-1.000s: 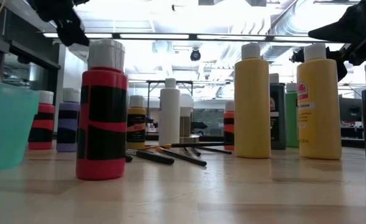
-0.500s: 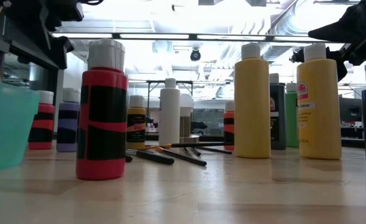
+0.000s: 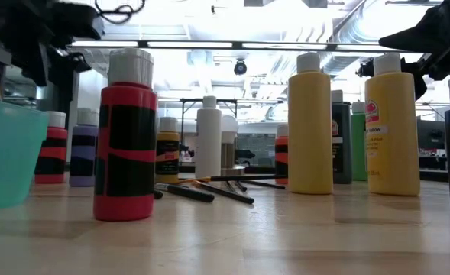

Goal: Pick & Place Paint Supplies
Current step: Put the orange paint bottle into the green bin

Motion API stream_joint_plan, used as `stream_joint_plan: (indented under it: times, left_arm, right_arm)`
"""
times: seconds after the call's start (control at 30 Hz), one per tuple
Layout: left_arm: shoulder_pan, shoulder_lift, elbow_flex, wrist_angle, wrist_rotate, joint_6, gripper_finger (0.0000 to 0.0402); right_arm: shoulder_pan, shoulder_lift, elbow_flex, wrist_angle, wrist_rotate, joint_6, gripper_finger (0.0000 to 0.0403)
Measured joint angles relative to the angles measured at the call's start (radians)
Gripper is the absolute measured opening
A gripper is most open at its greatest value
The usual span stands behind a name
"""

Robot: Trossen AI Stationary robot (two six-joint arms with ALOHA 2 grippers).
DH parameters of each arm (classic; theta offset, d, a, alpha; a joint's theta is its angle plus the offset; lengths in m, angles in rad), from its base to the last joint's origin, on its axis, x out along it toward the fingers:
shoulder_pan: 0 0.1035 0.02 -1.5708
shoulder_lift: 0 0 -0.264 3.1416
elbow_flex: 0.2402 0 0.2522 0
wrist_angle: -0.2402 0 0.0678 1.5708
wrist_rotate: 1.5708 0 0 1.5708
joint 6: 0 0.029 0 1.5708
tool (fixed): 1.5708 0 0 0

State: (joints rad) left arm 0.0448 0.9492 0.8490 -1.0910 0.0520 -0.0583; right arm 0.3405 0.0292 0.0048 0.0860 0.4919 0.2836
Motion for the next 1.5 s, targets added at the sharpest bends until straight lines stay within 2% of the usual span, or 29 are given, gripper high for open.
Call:
stream_joint_plan:
  times: [0.37, 0.67, 0.87, 1.17, 1.27, 1.5]
  left_arm:
    - [0.0, 0.135, 0.0, 0.023, -0.008, -0.003, 0.0301]
    - [-0.048, 0.185, 0.0, 0.023, -0.018, 0.025, 0.03]
    - [-0.045, 0.2, 0.0, 0.03, -0.057, 0.028, 0.03]
    - [-0.045, 0.212, 0.0, 0.033, -0.058, 0.028, 0.0299]
    - [-0.045, 0.213, 0.0, 0.034, -0.058, 0.028, 0.028]
    - [-0.045, 0.212, -0.001, 0.033, -0.057, 0.027, 0.0196]
  right_arm:
    - [0.0, 0.0, 0.0, 0.0, 0.0, 0.0, 0.0299]
    - [0.0, 0.0, 0.0, 0.0, 0.0, 0.0, 0.0299]
    - [0.0, 0.0, 0.0, 0.0, 0.0, 0.0, 0.0299]
    - [0.0, 0.0, 0.0, 0.0, 0.0, 0.0, 0.0299]
    - [0.0, 0.0, 0.0, 0.0, 0.0, 0.0, 0.0299]
    - [0.0, 0.0, 0.0, 0.0, 0.0, 0.0, 0.0299]
